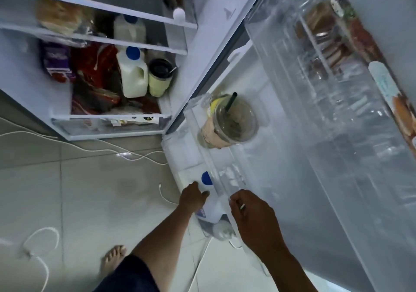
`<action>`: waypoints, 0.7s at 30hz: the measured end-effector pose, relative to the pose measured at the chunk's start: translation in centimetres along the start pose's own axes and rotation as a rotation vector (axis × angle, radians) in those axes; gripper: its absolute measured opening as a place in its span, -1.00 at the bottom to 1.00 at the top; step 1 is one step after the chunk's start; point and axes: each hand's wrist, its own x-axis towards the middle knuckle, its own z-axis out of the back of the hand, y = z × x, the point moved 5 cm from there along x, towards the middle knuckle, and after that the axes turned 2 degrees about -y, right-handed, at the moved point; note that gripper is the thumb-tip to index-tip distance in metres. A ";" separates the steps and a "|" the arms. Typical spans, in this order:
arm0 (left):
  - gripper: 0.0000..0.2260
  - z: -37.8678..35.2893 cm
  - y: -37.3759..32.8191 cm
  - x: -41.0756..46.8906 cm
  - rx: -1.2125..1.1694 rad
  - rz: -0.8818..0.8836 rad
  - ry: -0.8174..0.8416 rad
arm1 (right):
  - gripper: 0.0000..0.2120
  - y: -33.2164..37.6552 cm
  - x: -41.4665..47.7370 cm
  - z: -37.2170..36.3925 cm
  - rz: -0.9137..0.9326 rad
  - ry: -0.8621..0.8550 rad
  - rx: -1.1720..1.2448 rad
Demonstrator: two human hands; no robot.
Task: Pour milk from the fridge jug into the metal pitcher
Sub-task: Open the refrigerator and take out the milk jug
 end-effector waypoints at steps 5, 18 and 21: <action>-0.50 2.9 1.6 0.5 -0.186 0.058 -0.096 | -0.89 0.3 -0.1 -0.2 -0.036 0.009 0.011; -0.69 15.4 1.7 -10.2 -0.327 0.013 -0.302 | -0.65 4.0 -1.5 0.8 -0.164 0.107 -0.113; -0.54 17.9 2.4 -13.5 -0.259 0.026 -0.416 | -0.61 6.4 -2.5 1.8 -0.123 0.094 -0.132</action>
